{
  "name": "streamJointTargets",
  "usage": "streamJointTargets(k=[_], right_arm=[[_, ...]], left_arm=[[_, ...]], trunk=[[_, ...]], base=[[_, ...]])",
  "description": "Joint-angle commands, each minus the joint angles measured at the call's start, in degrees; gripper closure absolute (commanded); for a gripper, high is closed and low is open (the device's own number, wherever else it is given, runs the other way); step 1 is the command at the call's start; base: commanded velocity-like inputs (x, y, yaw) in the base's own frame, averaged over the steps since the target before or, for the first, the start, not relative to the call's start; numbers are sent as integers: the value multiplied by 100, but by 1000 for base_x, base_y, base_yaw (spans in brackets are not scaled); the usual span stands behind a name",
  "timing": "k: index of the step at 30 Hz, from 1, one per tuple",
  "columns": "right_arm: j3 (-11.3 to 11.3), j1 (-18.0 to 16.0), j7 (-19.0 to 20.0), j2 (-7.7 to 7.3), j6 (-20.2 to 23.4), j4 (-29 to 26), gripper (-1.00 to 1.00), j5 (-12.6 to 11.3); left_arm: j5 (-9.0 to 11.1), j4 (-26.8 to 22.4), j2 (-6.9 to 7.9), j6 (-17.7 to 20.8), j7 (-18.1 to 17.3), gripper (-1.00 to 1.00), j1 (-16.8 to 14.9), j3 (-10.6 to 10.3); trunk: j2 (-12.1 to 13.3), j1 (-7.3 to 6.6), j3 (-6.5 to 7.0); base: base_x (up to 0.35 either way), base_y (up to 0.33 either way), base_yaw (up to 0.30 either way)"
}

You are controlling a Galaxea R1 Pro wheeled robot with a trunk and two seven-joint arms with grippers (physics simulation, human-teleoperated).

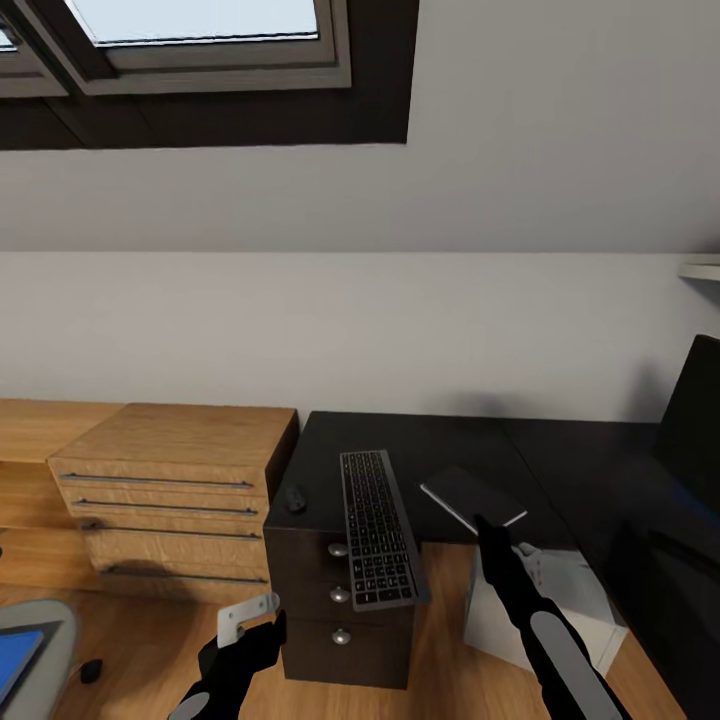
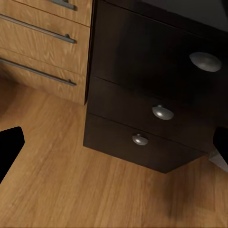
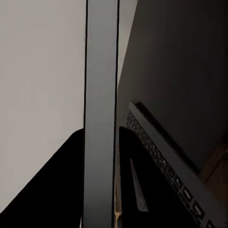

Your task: In the bedroom, organize the workspace by keeping the computer under the desk, ensuring the monitor is on the desk, placing the keyboard on the desk next to the monitor, placing the mouse on the desk next to the keyboard, moving the folder from the swivel chair onto the desk next to the mouse, stacking the notebook on top of the folder with the pen on top of the notebook, and positioning the swivel chair next to the desk.

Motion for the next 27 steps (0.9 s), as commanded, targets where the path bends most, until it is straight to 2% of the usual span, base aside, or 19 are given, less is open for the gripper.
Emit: streamJointTargets(k=[1,27], right_arm=[[10,-3,17,-7,-5,4,100,-62],[-60,-3,-10,10,-20,336,100,-74]], left_arm=[[41,-10,5,11,44,-100,-1,-9],[49,-12,5,11,49,-100,-4,-2]], trunk=[[-45,23,-23],[-1088,594,-490]], base=[[0,0,0],[0,0,0]])
